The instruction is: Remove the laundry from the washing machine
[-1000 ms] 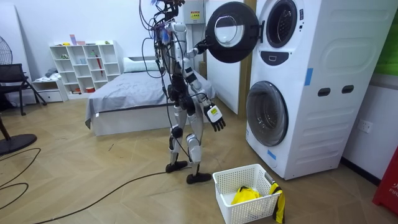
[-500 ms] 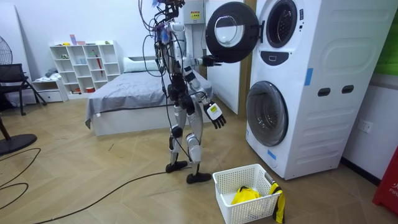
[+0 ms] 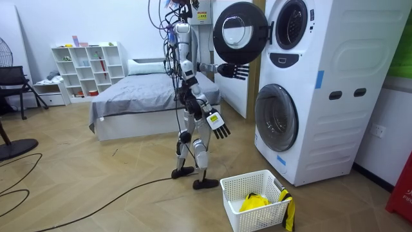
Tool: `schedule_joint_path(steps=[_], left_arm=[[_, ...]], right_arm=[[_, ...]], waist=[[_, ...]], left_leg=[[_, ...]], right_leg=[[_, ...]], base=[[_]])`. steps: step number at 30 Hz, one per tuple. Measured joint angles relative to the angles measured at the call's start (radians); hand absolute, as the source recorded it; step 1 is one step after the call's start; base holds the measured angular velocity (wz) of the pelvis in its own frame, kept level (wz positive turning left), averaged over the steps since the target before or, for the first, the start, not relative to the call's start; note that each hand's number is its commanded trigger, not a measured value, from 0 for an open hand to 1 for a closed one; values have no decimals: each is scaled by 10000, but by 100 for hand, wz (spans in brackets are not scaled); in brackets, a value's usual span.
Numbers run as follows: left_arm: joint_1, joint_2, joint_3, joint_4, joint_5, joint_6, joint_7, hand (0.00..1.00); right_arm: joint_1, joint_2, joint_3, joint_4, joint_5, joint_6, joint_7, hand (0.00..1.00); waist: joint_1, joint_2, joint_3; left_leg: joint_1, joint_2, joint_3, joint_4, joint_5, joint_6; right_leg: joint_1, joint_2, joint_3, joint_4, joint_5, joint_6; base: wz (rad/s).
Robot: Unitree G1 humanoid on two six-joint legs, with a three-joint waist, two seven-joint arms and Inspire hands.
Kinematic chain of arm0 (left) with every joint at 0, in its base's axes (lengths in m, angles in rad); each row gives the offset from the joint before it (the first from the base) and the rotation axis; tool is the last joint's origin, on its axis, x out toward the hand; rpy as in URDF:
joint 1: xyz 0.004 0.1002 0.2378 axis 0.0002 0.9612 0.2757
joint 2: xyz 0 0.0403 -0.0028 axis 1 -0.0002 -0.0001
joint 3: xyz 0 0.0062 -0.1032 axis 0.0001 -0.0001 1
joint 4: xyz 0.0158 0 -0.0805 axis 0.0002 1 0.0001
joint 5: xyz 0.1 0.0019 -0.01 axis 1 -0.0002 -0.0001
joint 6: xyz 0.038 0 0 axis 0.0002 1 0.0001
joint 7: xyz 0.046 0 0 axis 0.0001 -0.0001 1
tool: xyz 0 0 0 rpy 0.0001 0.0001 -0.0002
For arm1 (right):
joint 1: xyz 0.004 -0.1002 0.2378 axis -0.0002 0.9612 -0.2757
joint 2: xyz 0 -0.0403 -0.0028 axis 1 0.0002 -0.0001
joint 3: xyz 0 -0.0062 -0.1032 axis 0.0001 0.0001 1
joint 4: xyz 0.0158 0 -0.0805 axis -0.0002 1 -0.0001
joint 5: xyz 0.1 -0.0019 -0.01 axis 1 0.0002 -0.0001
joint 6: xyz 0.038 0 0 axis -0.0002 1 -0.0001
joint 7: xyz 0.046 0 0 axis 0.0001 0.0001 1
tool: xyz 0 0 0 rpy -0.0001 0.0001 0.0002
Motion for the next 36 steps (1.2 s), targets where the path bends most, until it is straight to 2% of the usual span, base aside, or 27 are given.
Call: schedule_joint_path(steps=[2, 5, 7, 10, 13, 16, 18, 19, 21, 22, 25, 26, 28, 29, 30, 31, 32, 34, 36], left_arm=[[3, -3, -26, 56, -10, 43, -12, 0], [12, -17, -23, 966, 69, 34, -26, 0], [87, 69, -17, 1770, 416, 44, -22, 0], [469, 74, 376, 3520, 1021, 35, 65, 0], [816, -42, 1214, 6397, 1593, 8, 634, 0], [1047, -11, 1908, 7879, 2039, -4, 1254, 0], [1177, -22, 2690, 9289, 2124, -82, 1865, 0], [1254, -38, 2834, 9527, 2122, -86, 2059, 0], [1513, 20, 3485, 10422, 1715, -139, 2691, 0], [1696, -45, 4033, 10758, 1539, -148, 2912, 0], [2093, -133, 5208, 11145, 1069, -240, 3297, 0], [2265, -138, 5859, 11265, 827, -239, 3494, 0], [2467, -131, 7161, 11314, 178, -200, 3919, 0], [2491, -124, 7433, 11333, -27, -170, 4024, 0], [2524, -92, 8048, 11348, -254, -71, 4206, 0], [2491, -37, 8688, 11342, -460, 20, 4422, 0], [2454, 15, 8902, 11341, -570, 44, 4544, 0], [2270, 353, 9347, 11168, -1261, 74, 5013, 0], [2014, 643, 9867, 10790, -1717, 131, 5335, 0]], right_arm=[[-5, -2, -1, 34, -8, 24, 4, 0], [18, 7, 1, 140, -128, 39, -4, 0], [26, 22, 0, 143, -200, 40, -12, 0], [32, 98, -16, 145, -222, 175, -85, 0], [49, 159, -8, 195, -142, 259, -236, 0], [101, 172, -3, 181, 17, 293, -292, 0], [167, 172, -1, 186, 78, 404, -374, 0], [169, 173, -1, 190, 135, 414, -391, 0], [284, 173, -15, 184, 331, 446, -496, 0], [380, 174, -22, 202, 357, 467, -511, 0], [516, 166, -258, 305, 336, 478, -493, 0], [623, 155, -566, 271, 330, 470, -487, 0], [875, 91, -1205, 317, 329, 471, -568, 0], [929, 76, -1356, 340, 325, 472, -604, 0], [996, 30, -1635, 377, 250, 489, -634, 0], [1045, -49, -1770, 377, 255, 504, -698, 0], [1052, -91, -1849, 377, 259, 537, -709, 0], [1045, -223, -2045, 384, 99, 609, -715, 0], [984, -248, -2320, 342, -30, 639, -678, 0]], waist=[[10, -4, 2], [43, -8, 4], [44, -28, 16], [412, -66, 12], [895, -152, -16], [1162, -192, -30], [1455, -176, -50], [1488, -170, -52], [1675, -141, -68], [1771, -116, -79], [1988, -77, -71], [2043, -38, -86], [2384, 15, -94], [2460, 43, -89], [2546, 149, -81], [2629, 250, -85], [2696, 307, -87], [2754, 507, -94], [2767, 619, -84]], left_leg=[[-15, 11, 6, -1, -16, -30], [24, 57, 134, 3, -46, -81], [27, 70, 154, -2, -52, -91], [110, 116, 393, -7, -86, -144], [177, 146, 432, 5, -85, -145], [167, 168, 425, 14, -84, -148], [164, 189, 410, 19, -84, -151], [171, 192, 402, 19, -84, -152], [237, 203, 396, 14, -84, -152], [280, 217, 364, 15, -86, -156], [430, 237, 324, 7, -88, -159], [430, 247, 254, 10, -97, -175], [468, 250, 241, 28, -109, -201], [491, 250, 226, 30, -111, -204], [519, 255, 172, 37, -126, -230], [520, 254, 122, 30, -147, -265], [520, 252, 106, 35, -163, -294], [519, 250, 4, 53, -165, -326], [523, 248, -72, 74, -156, -340]], right_leg=[[-33, 32, 36, 5, 1, -9], [-35, 86, 52, 15, 7, -20], [-37, 98, 36, 11, 4, -32], [-65, 198, 48, 1, 45, -102], [-41, 226, 12, 15, 2, -181], [-43, 224, -97, 1, -6, -213], [-30, 221, -157, 4, -10, -223], [-21, 221, -162, 1, -10, -224], [53, 220, -250, -2, -7, -237], [124, 218, -293, -24, -13, -246], [278, 218, -376, -26, -31, -267], [302, 206, -441, -24, -35, -270], [346, 211, -413, -12, -38, -277], [373, 207, -426, -9, -38, -277], [431, 200, -477, -2, -38, -277], [454, 192, -490, 18, -38, -277], [456, 193, -488, 31, -38, -277], [504, 165, -524, 38, -40, -278], [518, 150, -604, 84, -45, -281]], base=[[-7], [-10], [-7], [-25], [-7], [1], [6], [0], [3], [7], [7], [10], [4], [7], [10], [9], [5], [11], [12]])
